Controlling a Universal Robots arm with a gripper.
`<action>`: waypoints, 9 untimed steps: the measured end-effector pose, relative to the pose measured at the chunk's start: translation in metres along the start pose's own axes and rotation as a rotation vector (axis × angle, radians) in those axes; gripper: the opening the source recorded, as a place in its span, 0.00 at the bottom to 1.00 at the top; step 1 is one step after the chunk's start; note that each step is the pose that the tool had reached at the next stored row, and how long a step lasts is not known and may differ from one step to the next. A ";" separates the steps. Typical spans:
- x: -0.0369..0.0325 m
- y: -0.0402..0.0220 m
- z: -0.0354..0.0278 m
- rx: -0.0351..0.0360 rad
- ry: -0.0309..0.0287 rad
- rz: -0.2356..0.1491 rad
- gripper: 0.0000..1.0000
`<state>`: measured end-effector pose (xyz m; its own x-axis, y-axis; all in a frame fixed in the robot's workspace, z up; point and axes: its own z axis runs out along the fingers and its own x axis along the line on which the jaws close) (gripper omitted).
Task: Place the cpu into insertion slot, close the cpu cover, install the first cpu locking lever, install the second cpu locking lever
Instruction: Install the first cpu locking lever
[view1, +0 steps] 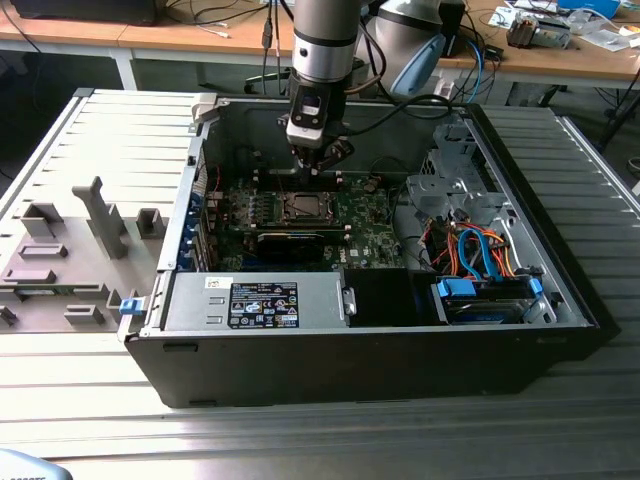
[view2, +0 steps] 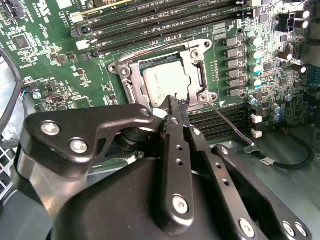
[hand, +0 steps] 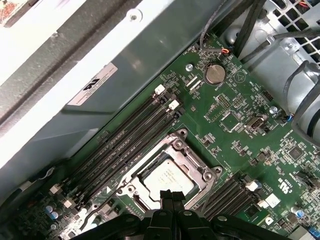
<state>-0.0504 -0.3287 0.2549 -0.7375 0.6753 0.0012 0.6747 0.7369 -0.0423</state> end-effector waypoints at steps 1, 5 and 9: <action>0.0000 0.0000 0.0000 -0.0001 -0.0001 -0.003 0.11; 0.0000 0.0000 0.0000 0.0000 -0.0007 -0.016 0.11; 0.0000 0.0000 0.0000 0.0000 -0.0012 -0.029 0.11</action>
<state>-0.0504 -0.3287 0.2549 -0.7567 0.6537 0.0011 0.6531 0.7561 -0.0423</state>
